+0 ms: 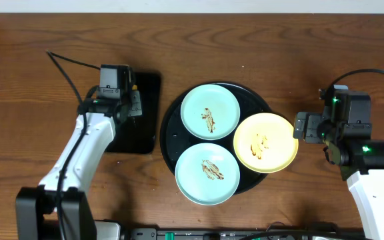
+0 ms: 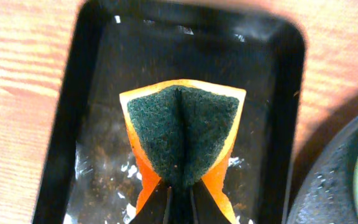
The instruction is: Clean dirty plates on tray and stack at the side
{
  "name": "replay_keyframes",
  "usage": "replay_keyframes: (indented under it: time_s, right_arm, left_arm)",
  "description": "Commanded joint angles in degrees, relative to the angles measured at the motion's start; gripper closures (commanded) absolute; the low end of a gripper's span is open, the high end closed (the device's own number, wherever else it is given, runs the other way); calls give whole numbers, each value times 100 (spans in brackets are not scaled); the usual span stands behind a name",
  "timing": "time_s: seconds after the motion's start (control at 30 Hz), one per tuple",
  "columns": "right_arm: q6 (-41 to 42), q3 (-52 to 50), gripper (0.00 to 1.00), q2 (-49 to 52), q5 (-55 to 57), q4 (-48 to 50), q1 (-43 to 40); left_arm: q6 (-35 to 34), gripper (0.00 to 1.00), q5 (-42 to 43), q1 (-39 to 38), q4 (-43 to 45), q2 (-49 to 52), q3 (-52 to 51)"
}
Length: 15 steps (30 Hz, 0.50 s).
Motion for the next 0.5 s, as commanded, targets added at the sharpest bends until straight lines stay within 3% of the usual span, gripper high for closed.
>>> replay_keyframes:
  time_s: [0.0,0.47]
  right_arm:
    - [52,105,1,13,76,-13,-4]
    - [52,105,1,13,79,-20,-4]
  left_arm:
    - [105,93,-76,24,118,-297,140]
    - [426,92,-256,24,807,-1309,140]
